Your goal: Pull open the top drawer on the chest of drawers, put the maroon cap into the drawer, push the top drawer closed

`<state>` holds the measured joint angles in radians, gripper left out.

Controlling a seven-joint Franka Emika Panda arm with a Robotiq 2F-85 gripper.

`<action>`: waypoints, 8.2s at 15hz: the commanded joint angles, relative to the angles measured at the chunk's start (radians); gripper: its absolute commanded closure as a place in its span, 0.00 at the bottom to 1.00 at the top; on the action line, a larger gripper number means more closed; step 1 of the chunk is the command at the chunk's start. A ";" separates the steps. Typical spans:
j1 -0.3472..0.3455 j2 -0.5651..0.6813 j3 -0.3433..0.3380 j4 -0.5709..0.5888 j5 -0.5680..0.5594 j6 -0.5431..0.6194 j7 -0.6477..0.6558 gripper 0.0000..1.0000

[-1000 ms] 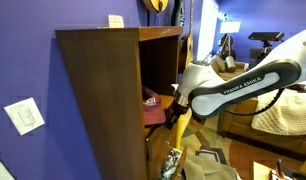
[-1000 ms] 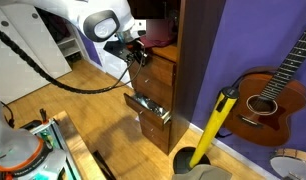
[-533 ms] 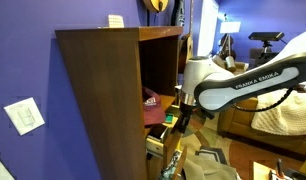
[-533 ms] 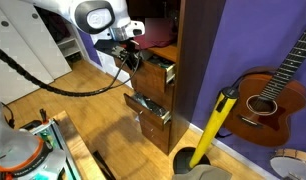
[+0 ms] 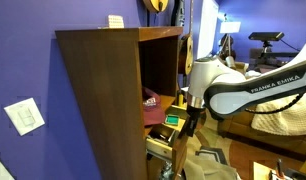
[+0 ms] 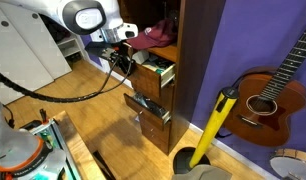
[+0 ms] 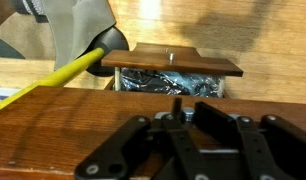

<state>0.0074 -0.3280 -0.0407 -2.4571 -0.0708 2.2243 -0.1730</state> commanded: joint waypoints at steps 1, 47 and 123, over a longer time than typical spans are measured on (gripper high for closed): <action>-0.001 -0.067 0.008 -0.071 -0.006 -0.063 0.001 0.95; -0.041 0.175 0.078 0.303 0.027 0.426 0.480 0.00; -0.155 0.112 -0.049 0.265 0.222 -0.296 0.632 0.99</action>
<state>-0.1427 -0.2683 -0.0821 -2.2244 0.1006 1.9545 0.4285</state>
